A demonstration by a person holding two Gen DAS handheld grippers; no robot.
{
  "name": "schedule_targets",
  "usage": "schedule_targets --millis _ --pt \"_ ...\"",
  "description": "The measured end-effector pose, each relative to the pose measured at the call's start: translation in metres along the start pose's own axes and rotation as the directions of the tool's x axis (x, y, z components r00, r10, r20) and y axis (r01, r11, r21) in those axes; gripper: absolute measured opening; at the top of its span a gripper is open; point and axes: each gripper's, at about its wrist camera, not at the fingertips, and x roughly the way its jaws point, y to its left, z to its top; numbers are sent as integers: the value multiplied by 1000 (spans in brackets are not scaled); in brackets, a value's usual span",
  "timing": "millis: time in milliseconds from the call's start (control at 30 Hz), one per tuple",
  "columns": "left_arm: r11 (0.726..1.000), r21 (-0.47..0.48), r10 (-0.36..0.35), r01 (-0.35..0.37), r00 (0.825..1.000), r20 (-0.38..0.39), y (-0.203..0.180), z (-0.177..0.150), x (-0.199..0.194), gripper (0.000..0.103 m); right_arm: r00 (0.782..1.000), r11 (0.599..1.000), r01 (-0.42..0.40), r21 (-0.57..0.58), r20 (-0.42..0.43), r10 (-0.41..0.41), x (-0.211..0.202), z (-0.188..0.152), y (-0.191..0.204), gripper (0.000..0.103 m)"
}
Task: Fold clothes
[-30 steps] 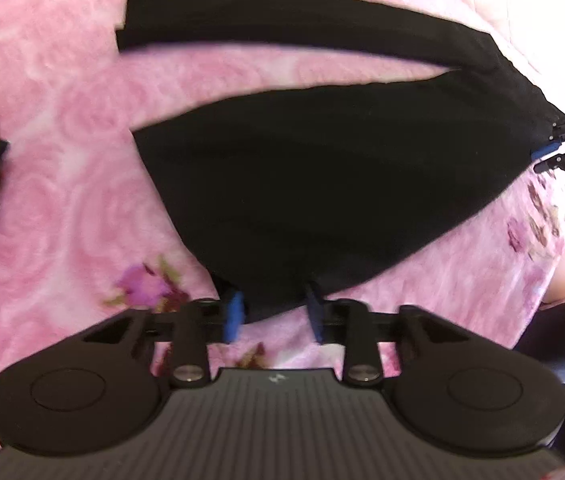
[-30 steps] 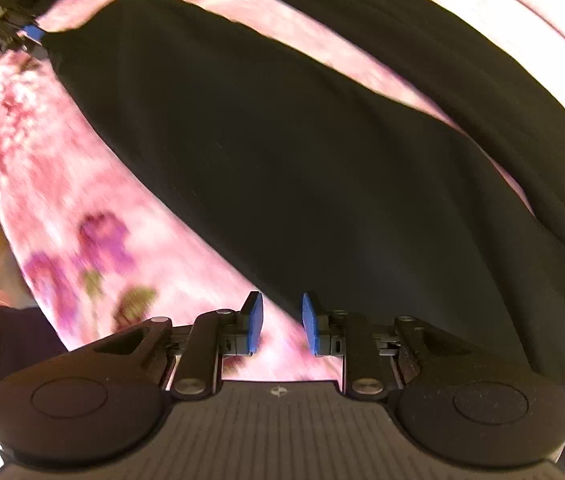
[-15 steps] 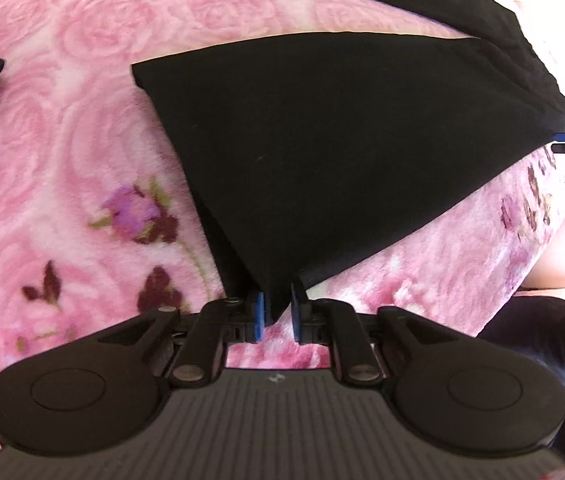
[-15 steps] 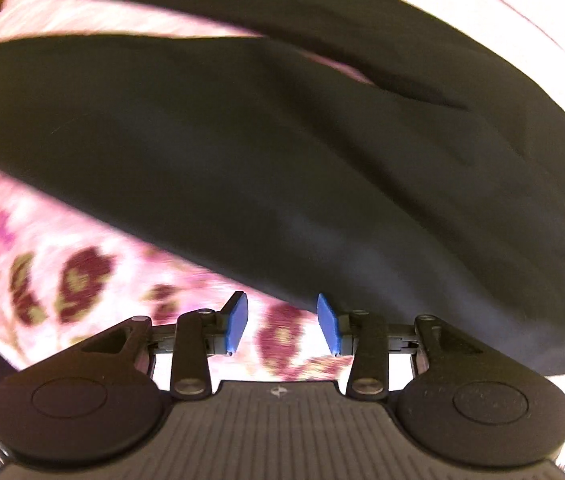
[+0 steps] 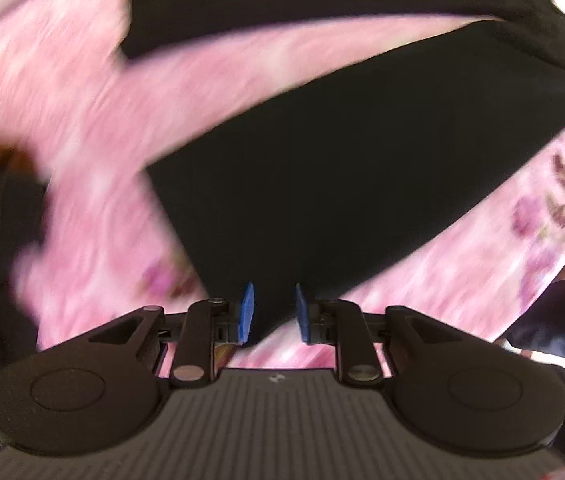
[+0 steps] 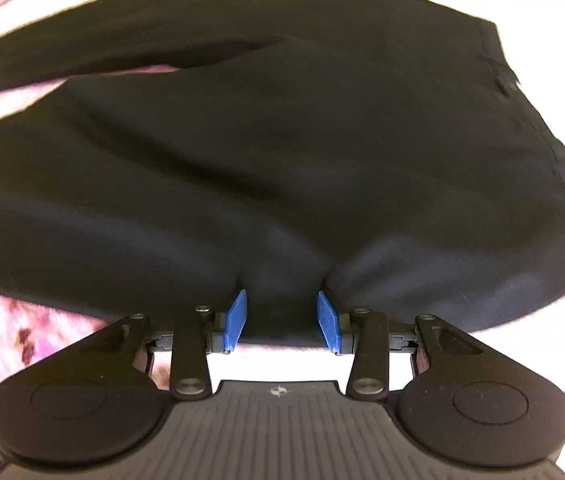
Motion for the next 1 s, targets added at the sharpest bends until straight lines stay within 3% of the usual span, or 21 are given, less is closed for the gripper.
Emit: schedule_targets --millis 67,133,233,333,367,467,633,767,800,900,1000 --pt "993 120 8 -14 998 55 -43 23 1 34 1000 994 -7 106 26 4 -8 -7 -27 42" --pt "958 286 3 -33 995 104 -99 42 6 35 999 978 -16 210 53 6 -16 -13 -53 42" --pt "835 544 -5 -78 989 148 -180 48 21 40 996 932 -36 361 92 2 -28 -23 -93 47" --pt "735 660 48 -151 984 172 -232 37 42 40 991 868 -61 493 130 -4 -37 -32 -133 47" --pt "722 669 79 -179 981 177 -240 33 47 40 990 853 -76 516 142 2 -36 -33 -144 47" --pt "696 665 191 -271 963 192 -251 20 61 40 987 827 -110 552 157 26 -28 -26 -165 47" --pt "591 698 362 -404 906 218 -240 -11 69 40 976 783 -198 590 195 99 -24 -18 -168 48" --pt "529 723 447 -445 870 209 -213 -30 84 40 963 731 -264 629 208 169 -14 -23 -159 48" --pt "518 725 468 -454 860 204 -204 -33 89 40 962 724 -271 634 207 179 -11 -23 -155 48" --pt "520 708 511 -477 838 190 -176 -41 99 39 959 719 -283 635 206 196 -2 -21 -146 51" --pt "509 709 519 -488 831 199 -154 -48 102 37 957 714 -290 637 209 203 1 -17 -137 51"
